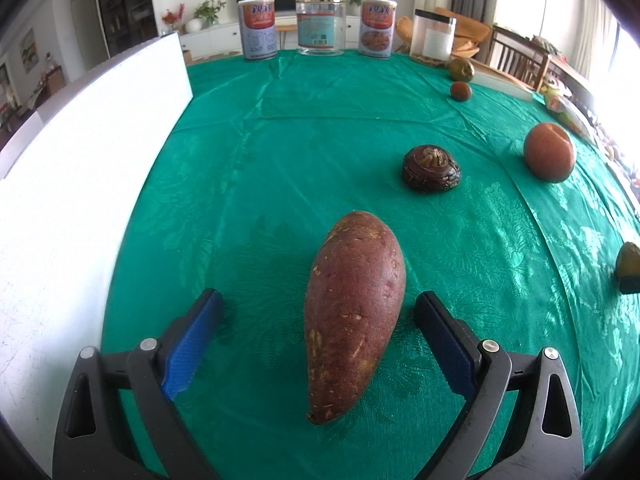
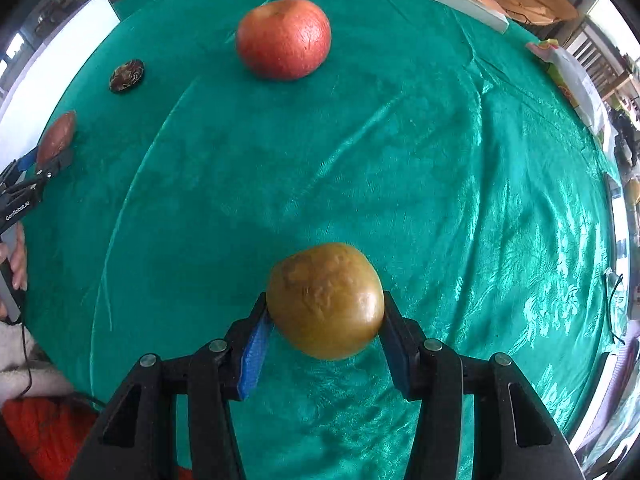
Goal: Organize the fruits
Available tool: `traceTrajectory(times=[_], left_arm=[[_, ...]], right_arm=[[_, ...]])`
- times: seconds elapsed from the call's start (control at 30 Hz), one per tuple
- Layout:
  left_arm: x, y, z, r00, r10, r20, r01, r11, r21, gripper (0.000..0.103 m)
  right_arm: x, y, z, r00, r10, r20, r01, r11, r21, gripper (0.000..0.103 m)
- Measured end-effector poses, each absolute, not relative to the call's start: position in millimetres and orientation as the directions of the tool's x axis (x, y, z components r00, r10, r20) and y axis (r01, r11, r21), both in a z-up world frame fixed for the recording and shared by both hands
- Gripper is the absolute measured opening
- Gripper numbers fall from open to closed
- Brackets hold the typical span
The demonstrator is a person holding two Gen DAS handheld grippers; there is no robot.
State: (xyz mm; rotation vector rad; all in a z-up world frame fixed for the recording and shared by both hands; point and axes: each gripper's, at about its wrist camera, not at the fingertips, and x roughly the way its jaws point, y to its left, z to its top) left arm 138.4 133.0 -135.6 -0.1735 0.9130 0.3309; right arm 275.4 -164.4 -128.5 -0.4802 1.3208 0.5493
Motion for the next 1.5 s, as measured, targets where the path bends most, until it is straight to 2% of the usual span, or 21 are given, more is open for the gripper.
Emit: traceTrajectory(times=[0.13,0.5,0.7,0.87,0.93,1.0,1.07,1.1,1.17,1.27,1.5], left_arm=[[138,133,-136,0.565,0.207,-0.798,-0.353,0.936,-0.007,0.098],[138,133,-136,0.565,0.208,-0.799,-0.353,0.936,-0.007,0.098],[138,133,-136,0.565,0.208,-0.799,-0.353,0.936,-0.006,0.098],[138,133,-136,0.565,0.207,-0.799,-0.353,0.936,-0.007,0.098],[138,133,-136,0.565,0.207,-0.799,-0.353,0.936,-0.007,0.098],[138,133,-136,0.565,0.207,-0.799,-0.353,0.936,-0.007,0.098],[138,133,-136,0.565,0.207,-0.799,-0.353,0.936,-0.007,0.098],[138,133,-136,0.565,0.207,-0.799,-0.353,0.936,-0.007,0.098],[138,133,-136,0.565,0.207,-0.799,-0.353,0.936,-0.007,0.098],[138,133,-136,0.565,0.208,-0.799,-0.353,0.936,-0.006,0.098],[138,133,-136,0.565,0.208,-0.799,-0.353,0.936,-0.006,0.098]], right_arm=[[279,-158,-126,0.204,0.128,-0.971,-0.611,0.791,-0.024,0.051],[265,-173,-123,0.318,0.292,-0.902,-0.496,0.862,0.104,0.052],[251,-172,-122,0.370,0.316,-0.874,-0.461,0.879,0.123,0.053],[275,-158,-96,0.406,0.339,-0.849,-0.476,0.871,0.120,0.054],[292,-145,-84,0.417,0.341,-0.842,-0.489,0.865,0.108,0.059],[311,-132,-80,0.399,0.334,-0.854,-0.495,0.862,0.107,0.060],[326,-119,-87,0.332,0.323,-0.887,-0.518,0.848,0.115,0.057],[330,-114,-92,0.304,0.300,-0.904,-0.528,0.843,0.103,0.047],[326,-111,-100,0.274,0.276,-0.921,-0.549,0.832,0.086,0.038],[309,-119,-101,0.304,0.249,-0.920,-0.565,0.824,0.037,0.038],[271,-161,-97,0.317,0.292,-0.902,-0.540,0.837,0.081,0.036]])
